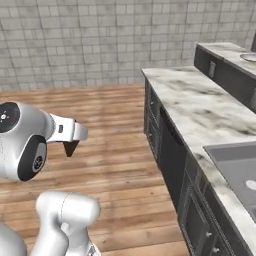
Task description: Start the toaster. Once the lever pops up, take the bread to the plate on the dining counter.
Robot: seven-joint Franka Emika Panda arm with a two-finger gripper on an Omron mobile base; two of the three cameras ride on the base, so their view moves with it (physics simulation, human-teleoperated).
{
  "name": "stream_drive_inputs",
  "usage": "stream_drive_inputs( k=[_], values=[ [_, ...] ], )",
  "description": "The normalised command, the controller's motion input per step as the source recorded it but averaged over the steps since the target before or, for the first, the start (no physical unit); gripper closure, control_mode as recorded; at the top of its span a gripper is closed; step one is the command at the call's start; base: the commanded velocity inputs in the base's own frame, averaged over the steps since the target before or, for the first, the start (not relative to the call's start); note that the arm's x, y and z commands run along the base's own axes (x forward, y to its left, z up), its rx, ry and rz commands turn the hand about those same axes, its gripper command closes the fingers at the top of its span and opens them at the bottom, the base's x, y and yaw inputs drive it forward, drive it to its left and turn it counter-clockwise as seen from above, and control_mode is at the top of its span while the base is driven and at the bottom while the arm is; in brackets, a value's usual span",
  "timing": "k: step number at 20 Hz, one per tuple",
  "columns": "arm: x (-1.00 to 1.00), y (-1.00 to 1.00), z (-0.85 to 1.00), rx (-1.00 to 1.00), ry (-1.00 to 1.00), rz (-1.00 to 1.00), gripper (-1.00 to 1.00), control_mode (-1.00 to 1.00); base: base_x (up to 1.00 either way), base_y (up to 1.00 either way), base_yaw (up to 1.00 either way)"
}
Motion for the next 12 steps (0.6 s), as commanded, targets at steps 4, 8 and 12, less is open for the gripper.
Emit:
stream_drive_inputs(
  k=[4,8,12],
  values=[
    [0.0,0.0,0.0,0.0,0.0,0.0,1.0,1.0,1.0,0.99,0.02],
    [0.0,0.0,0.0,0.0,0.0,0.0,1.0,1.0,1.0,1.0,0.0],
    [0.0,0.0,0.0,0.0,0.0,0.0,1.0,1.0,1.0,1.0,-0.04]
  ],
)
